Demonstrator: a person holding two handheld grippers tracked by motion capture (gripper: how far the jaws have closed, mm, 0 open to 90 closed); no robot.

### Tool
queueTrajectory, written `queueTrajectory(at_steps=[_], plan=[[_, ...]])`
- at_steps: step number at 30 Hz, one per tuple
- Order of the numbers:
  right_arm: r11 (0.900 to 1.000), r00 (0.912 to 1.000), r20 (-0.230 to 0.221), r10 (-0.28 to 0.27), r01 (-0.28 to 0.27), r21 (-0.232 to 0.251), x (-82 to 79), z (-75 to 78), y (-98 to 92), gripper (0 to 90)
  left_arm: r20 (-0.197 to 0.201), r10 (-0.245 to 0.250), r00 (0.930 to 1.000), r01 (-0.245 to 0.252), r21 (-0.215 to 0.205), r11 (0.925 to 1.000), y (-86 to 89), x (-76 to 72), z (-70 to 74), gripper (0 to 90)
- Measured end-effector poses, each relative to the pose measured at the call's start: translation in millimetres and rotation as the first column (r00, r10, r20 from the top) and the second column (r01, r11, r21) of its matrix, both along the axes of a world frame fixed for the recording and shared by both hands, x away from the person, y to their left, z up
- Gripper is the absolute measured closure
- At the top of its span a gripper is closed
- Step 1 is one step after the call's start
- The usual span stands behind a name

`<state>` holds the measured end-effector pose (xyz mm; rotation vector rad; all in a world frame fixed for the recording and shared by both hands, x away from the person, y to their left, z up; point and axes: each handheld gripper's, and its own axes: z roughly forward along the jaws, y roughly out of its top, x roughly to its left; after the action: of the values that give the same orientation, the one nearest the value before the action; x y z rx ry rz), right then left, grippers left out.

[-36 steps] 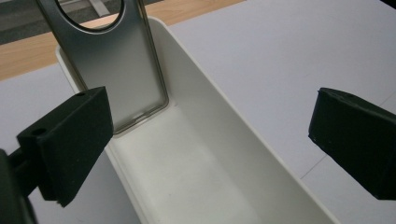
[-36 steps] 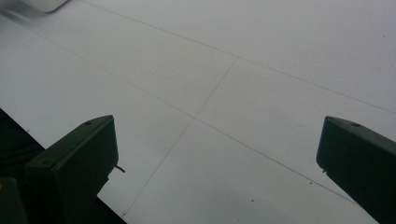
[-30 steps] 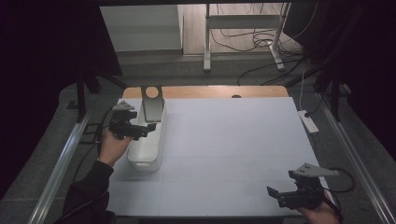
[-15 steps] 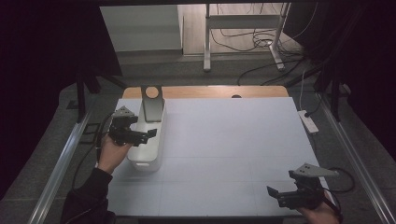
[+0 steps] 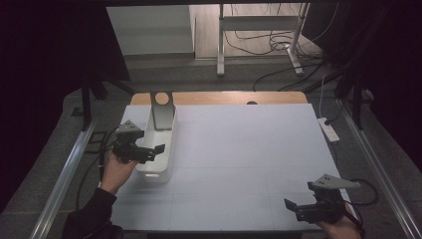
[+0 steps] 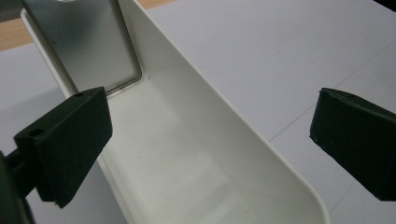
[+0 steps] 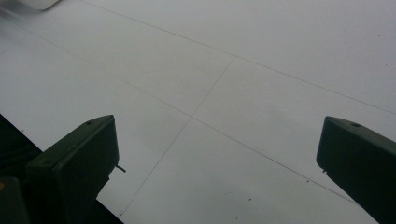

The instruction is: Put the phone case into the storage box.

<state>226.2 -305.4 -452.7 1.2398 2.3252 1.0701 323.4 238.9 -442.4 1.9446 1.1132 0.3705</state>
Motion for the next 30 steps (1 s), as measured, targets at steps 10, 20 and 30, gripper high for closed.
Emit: queueTrajectory(at_steps=[10, 20, 30], plan=[[1.0, 1.0, 0.001, -0.004, 0.004, -0.001, 0.1, 0.1, 0.0, 0.0, -0.006, -0.002, 1.0, 0.002, -0.005, 1.0, 0.9, -14.6, -2.7, 0.0], [1.0, 1.0, 0.002, -0.004, 0.004, -0.001, -0.2, 0.2, 0.3, 0.0, -0.003, 0.0, 1.0, 0.0, -0.01, 1.0, 4.7, -29.0, -4.3, 0.0], [1.0, 1.0, 0.003, -0.003, 0.003, 0.001, -0.1, 0.2, 0.6, 0.0, -0.001, -0.003, 1.0, 0.003, -0.018, 0.9998, 6.7, -43.1, -6.4, 0.0]])
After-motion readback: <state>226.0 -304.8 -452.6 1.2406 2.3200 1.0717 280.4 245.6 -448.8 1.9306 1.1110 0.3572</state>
